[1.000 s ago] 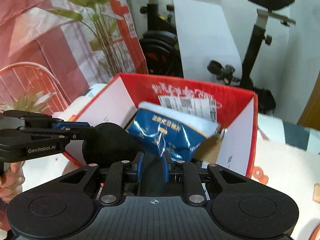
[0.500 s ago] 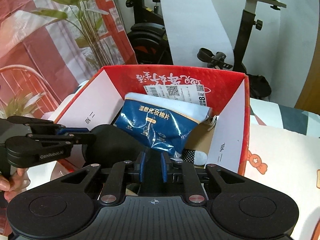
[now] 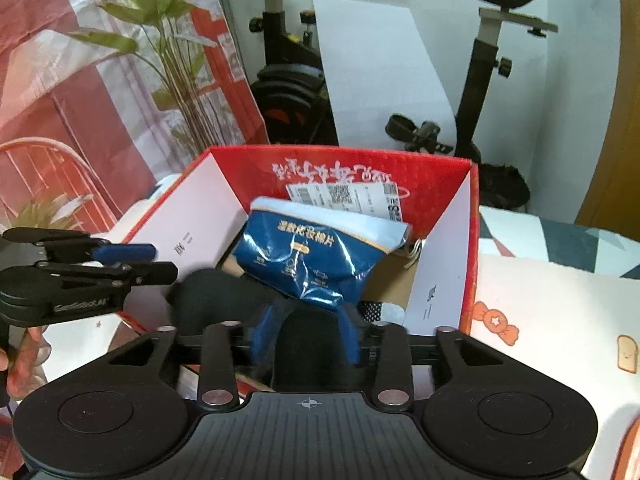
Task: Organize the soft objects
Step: 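Open both tools to release the eye mask into the box, then move both tools back from the box to the pile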
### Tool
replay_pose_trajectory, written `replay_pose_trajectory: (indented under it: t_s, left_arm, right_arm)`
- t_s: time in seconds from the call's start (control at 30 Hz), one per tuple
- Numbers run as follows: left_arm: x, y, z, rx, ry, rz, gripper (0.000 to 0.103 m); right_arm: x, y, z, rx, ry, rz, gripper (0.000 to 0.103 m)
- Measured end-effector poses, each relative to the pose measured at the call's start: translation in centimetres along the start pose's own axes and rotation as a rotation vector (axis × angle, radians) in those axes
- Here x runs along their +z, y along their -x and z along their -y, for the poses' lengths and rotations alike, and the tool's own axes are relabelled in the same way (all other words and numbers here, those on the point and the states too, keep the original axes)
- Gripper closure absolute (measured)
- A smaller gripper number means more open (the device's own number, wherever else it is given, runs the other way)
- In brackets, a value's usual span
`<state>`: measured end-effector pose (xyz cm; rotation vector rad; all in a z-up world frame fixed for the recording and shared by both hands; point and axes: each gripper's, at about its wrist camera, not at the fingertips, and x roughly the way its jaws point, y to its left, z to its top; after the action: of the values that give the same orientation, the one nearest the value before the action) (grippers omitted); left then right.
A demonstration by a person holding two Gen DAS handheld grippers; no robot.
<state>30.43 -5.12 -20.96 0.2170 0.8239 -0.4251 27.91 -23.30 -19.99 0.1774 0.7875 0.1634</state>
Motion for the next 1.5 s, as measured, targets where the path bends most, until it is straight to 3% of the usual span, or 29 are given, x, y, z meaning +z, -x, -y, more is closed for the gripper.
replay_pose_trajectory:
  t_s: [0.03, 0.07, 0.2, 0.27, 0.37, 0.47, 0.67, 0.87, 1.1, 1.23, 1.5]
  left_arm:
    - [0.0, 0.6, 0.0, -0.003, -0.005, 0.02, 0.046]
    - [-0.1, 1.1, 0.1, -0.005, -0.01, 0.038, 0.041]
    - [-0.5, 2.9, 0.4, 0.014, -0.029, 0.101, 0.035]
    - [-0.5, 3.5, 0.7, 0.017, -0.035, 0.109, 0.025]
    - [-0.9, 4.5, 0.9, 0.023, -0.039, 0.127, 0.009]
    - [-1.2, 5.4, 1.2, 0.042, -0.042, 0.146, 0.003]
    - [-1.9, 6.8, 0.7, 0.022, 0.018, 0.149, 0.0]
    - [-3.3, 7.7, 0.9, 0.039, 0.013, 0.153, 0.0]
    - [-5.8, 9.0, -0.1, 0.019, 0.087, 0.165, 0.0]
    - [-8.4, 9.6, -0.4, 0.025, 0.13, 0.163, 0.0]
    - [-12.8, 9.1, -0.1, 0.015, 0.185, 0.08, 0.0]
  right_arm:
    - [-0.1, 0.3, -0.1, -0.004, 0.0, 0.011, 0.054]
    - [-0.1, 0.6, -0.2, -0.008, 0.0, 0.019, 0.047]
    - [-0.5, 1.7, -0.6, -0.024, 0.001, 0.047, 0.026]
    - [-0.8, 2.3, -0.8, -0.03, 0.0, 0.064, 0.019]
    - [-1.4, 3.3, -1.2, -0.035, -0.014, 0.077, 0.018]
    - [-2.0, 4.4, -1.7, -0.041, -0.02, 0.1, 0.0]
    - [-3.2, 5.7, -2.6, -0.086, 0.008, 0.12, 0.0]
    - [-4.5, 7.0, -2.6, -0.092, -0.004, 0.155, 0.0]
    - [-6.8, 8.2, -2.7, -0.082, 0.005, 0.157, 0.0]
    - [-8.9, 8.6, -2.9, -0.089, 0.025, 0.119, 0.001]
    - [-14.2, 8.7, -2.6, -0.114, 0.022, 0.009, 0.002]
